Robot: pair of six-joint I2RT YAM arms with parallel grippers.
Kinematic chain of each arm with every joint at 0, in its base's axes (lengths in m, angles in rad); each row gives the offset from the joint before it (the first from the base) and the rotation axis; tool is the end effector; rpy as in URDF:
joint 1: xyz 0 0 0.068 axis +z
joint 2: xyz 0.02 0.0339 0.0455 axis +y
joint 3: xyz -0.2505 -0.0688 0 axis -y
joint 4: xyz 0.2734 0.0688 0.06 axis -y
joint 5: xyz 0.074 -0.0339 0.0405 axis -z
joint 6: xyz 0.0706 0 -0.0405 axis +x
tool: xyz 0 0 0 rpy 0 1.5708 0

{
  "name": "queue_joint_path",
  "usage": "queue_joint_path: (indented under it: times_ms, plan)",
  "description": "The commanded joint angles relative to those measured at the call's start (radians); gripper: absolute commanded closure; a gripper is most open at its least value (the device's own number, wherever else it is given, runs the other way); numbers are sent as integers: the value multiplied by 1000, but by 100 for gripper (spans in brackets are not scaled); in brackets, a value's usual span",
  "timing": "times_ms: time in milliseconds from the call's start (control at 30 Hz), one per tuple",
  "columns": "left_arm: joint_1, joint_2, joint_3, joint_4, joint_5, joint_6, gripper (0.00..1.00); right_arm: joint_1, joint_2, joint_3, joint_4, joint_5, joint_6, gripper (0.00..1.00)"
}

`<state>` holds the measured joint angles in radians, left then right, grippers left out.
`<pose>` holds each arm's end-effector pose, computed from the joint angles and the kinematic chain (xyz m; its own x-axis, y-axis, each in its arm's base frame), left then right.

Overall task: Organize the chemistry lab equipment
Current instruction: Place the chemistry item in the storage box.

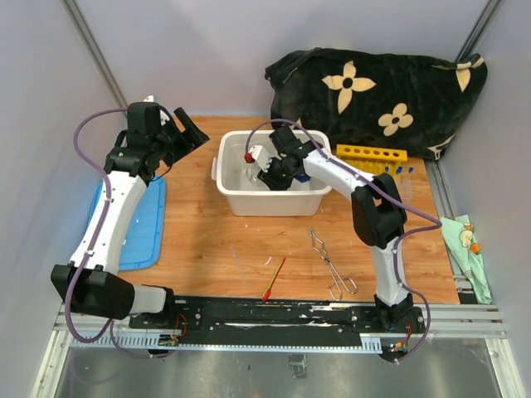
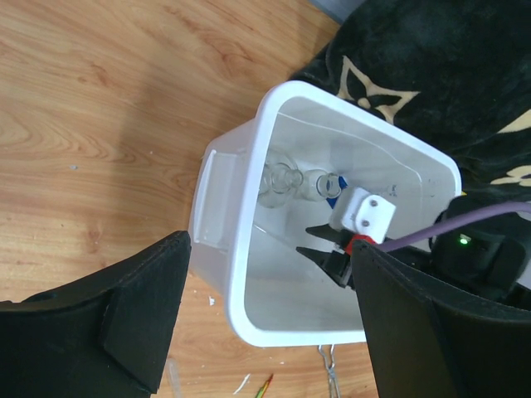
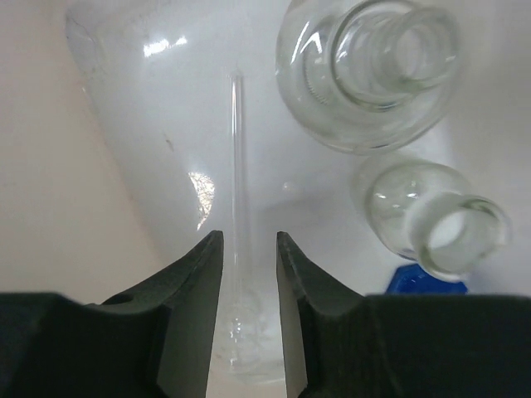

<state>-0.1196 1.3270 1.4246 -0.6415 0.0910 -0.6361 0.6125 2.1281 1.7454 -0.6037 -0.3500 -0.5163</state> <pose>0.3460 -0.0480 0.3683 -0.5298 -0.5322 -0.6604 -0.1475 0.8246 -0.5462 0.4000 0.3107 0.1626 -0.2505 -0.7427 -0.6210 -0.9412 0.3371 -0.0236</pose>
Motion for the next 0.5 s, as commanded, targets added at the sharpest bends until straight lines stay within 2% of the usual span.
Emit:
queue_joint_path:
  times_ms: [0, 300, 467]
  plan:
    - [9, -32, -2, 1, 13, -5, 18, -10, -100, 52, -16, 19, 16, 66]
    - [9, -37, 2, 4, 13, -2, 17, -11, -258, 113, -51, 136, 3, 66]
    - [9, -37, -6, 17, 14, -18, 18, -10, -398, 153, -67, 271, 95, 67]
